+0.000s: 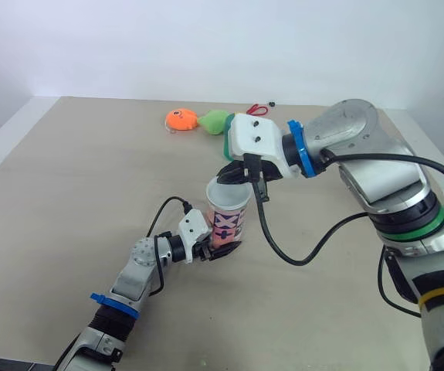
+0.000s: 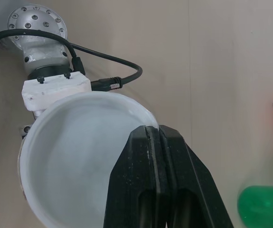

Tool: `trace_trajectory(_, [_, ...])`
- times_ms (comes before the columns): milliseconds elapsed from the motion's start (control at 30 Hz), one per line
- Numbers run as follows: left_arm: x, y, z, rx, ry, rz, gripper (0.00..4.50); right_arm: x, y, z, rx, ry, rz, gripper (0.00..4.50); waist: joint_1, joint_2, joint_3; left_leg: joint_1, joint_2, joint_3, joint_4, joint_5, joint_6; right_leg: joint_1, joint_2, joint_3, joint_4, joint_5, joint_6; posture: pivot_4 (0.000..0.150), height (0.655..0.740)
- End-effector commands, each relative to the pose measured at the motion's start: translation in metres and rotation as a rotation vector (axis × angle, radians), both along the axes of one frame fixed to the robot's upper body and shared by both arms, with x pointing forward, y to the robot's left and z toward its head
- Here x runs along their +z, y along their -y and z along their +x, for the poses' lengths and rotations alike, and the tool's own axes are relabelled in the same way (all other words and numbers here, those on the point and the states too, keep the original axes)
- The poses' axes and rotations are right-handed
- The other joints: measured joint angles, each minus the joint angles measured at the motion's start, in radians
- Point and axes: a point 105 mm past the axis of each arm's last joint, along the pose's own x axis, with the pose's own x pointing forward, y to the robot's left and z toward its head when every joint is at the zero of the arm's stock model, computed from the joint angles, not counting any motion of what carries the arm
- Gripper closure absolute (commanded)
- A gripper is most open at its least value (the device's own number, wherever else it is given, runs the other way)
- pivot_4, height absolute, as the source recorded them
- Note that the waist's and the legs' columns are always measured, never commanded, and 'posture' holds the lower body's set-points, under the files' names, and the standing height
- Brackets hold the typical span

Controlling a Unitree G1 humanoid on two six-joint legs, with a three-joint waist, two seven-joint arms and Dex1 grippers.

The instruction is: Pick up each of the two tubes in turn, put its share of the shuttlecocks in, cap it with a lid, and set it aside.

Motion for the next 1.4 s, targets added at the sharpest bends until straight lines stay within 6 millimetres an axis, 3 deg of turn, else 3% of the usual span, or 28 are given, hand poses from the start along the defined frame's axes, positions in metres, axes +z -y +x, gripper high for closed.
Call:
trace_trajectory(33, [-0.039,-0.002,-0.010,0.001,-0.136,0.087,1.27,0.009,-0.008,-0.005,0.051,0.052,-0.006,4.46,0.000,0.000,0.000,0.000,0.000,0.000,0.000,0.000,0.000,0.000,0.000,0.000,0.000,0.000,0.000,0.150,0.7400])
trace_trajectory(300, [-0.040,-0.002,-0.010,0.003,-0.137,0.086,1.27,0.007,-0.009,-0.004,0.063,0.076,-0.017,4.46,0.000,0.000,0.000,0.000,0.000,0.000,0.001,0.000,0.000,0.000,0.002,0.000,0.001,0.001,0.000,0.150,0.7400])
trace_trajectory(400, [-0.039,-0.003,-0.009,0.003,-0.137,0.086,1.27,0.009,-0.009,-0.003,0.064,0.084,-0.012,3.59,0.000,0.000,0.000,0.000,0.000,0.000,0.001,0.000,0.000,0.001,0.003,0.000,0.001,0.001,-0.001,0.150,0.7400])
trace_trajectory(667, [-0.039,-0.003,-0.009,0.003,-0.136,0.087,1.27,0.012,-0.010,-0.003,0.064,0.102,-0.004,0.11,0.000,0.000,0.000,0.000,0.000,-0.001,0.002,0.000,0.000,0.001,0.004,0.000,0.002,0.001,-0.001,0.150,0.7400])
trace_trajectory(1033, [-0.039,-0.003,-0.008,0.004,-0.137,0.087,1.27,0.024,-0.012,0.002,0.057,0.151,0.043,0.04,0.000,0.000,0.000,0.001,0.001,0.000,0.003,0.000,0.000,0.002,0.005,0.001,0.004,0.001,-0.001,0.150,0.7400])
trace_trajectory(1400, [-0.039,-0.003,-0.008,0.000,-0.140,0.088,1.27,0.060,-0.007,-0.003,0.077,0.223,0.110,0.04,-0.001,0.000,0.000,0.001,0.001,0.000,0.004,0.001,0.000,0.002,0.006,0.001,0.005,0.001,-0.001,0.150,0.7400])
